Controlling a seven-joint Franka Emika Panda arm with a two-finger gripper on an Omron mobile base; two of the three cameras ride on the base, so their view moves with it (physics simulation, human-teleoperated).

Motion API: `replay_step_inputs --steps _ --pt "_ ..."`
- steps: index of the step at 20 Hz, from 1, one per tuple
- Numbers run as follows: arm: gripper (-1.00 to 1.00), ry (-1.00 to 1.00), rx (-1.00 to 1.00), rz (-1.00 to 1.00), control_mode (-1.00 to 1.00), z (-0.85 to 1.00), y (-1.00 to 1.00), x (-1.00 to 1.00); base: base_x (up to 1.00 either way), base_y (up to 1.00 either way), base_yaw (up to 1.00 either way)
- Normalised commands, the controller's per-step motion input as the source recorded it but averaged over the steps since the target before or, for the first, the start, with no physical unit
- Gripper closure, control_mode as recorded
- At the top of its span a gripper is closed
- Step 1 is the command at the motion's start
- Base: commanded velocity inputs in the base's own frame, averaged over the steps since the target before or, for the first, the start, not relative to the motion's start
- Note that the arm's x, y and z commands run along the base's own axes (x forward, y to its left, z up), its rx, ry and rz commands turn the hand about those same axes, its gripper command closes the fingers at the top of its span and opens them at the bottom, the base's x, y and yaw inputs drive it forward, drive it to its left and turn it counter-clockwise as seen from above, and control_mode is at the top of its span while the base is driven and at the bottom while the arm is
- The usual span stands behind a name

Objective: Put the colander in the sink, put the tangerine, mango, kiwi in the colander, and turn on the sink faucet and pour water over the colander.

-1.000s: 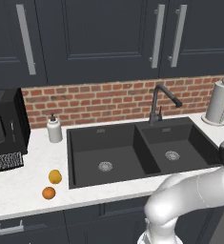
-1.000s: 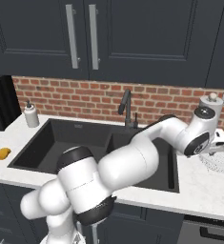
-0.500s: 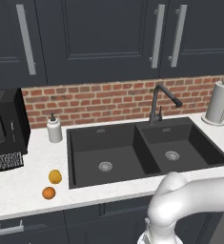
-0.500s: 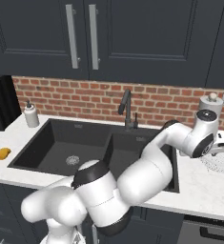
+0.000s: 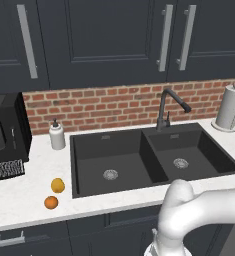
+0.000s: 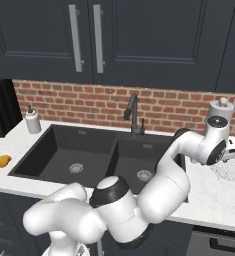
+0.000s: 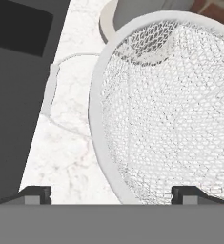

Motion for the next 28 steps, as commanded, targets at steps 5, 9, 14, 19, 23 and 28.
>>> replay_step_inputs --steps 5,9,14,19,23,28 --pt "-1.0 0.0 -0.03 0.0 -1.0 -0.21 -0.06 0.17 0.0 0.0 0.0" --pt "-1.0 0.0 -0.04 0.0 -1.0 -0.19 -0.09 0.15 0.0 0.0 0.0" --pt "-1.0 0.0 -0.03 0.0 -1.0 -0.15 -0.14 0.17 0.0 0.0 0.0" --pt "1.0 0.02 -0.01 0.0 -1.0 -0.18 -0.05 0.0 0.0 0.0 0.0" --pt "1.0 0.04 0.0 0.01 -1.0 -0.12 0.0 -0.01 0.0 0.0 0.0" --pt "1.0 0.0 0.0 0.07 -1.0 0.0 0.06 -0.2 0.0 0.0 0.0"
